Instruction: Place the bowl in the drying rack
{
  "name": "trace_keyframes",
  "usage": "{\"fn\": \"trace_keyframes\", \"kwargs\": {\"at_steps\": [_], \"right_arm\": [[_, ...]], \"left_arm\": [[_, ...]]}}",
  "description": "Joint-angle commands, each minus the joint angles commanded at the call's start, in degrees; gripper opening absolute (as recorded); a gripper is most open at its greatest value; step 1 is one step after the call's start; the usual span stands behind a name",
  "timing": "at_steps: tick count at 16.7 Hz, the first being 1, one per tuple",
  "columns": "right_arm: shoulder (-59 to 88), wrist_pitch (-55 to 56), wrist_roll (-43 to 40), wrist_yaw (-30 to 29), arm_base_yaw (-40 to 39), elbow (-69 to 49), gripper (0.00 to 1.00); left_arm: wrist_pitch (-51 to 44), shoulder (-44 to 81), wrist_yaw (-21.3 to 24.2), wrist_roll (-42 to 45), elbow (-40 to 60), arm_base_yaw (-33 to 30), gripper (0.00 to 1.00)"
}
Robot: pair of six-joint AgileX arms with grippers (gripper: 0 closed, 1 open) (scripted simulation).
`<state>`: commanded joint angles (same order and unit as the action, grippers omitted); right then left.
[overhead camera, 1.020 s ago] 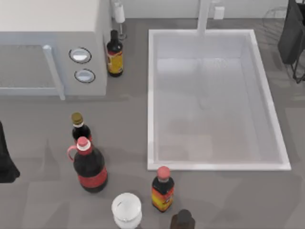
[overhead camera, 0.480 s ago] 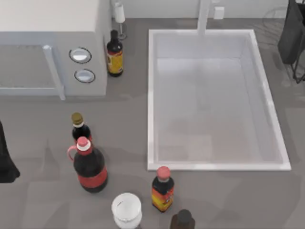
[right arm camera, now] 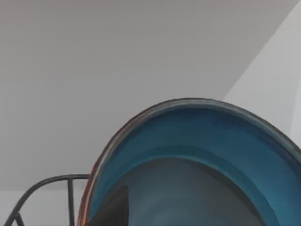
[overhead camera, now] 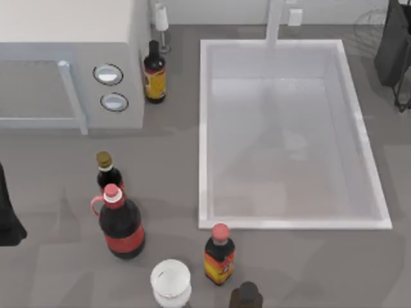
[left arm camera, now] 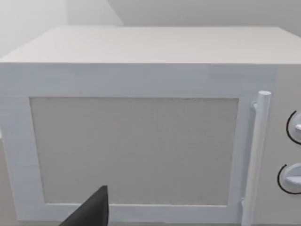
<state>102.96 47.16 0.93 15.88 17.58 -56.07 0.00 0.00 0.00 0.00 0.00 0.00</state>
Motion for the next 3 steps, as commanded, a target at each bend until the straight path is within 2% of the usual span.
{"fn": "trace_keyframes", "kwargs": {"at_steps": [3], "right_arm": [[0.0,0.0,0.0,0.0,0.0,0.0,1.0]], "left_arm": [[0.0,0.0,0.0,0.0,0.0,0.0,1.0]]}}
